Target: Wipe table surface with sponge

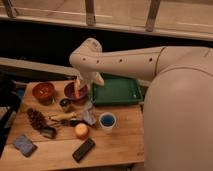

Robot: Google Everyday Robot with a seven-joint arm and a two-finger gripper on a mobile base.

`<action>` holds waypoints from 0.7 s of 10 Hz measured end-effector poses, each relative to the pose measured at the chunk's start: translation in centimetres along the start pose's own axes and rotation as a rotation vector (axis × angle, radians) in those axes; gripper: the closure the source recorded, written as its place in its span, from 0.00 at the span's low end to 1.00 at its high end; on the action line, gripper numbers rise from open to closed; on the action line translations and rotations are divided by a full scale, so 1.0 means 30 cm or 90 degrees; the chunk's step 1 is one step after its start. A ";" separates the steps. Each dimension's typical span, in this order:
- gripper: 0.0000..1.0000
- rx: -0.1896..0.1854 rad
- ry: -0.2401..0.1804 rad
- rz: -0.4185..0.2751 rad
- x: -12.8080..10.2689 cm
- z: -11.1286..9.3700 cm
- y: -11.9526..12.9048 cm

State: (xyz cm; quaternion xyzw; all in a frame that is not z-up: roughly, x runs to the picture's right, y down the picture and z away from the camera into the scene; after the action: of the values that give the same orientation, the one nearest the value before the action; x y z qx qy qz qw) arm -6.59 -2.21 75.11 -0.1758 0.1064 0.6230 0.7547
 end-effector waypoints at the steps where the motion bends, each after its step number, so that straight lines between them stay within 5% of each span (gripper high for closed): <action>1: 0.20 0.002 0.004 -0.001 0.003 -0.002 -0.008; 3: 0.20 0.018 0.015 -0.030 0.026 0.017 -0.008; 5: 0.20 0.005 0.026 -0.076 0.040 0.057 0.060; 7: 0.20 -0.022 0.044 -0.147 0.043 0.130 0.235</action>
State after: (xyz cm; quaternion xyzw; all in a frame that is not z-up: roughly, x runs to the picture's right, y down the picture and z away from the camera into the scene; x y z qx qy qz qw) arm -13.44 1.64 77.25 -0.2212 0.1007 0.5273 0.8142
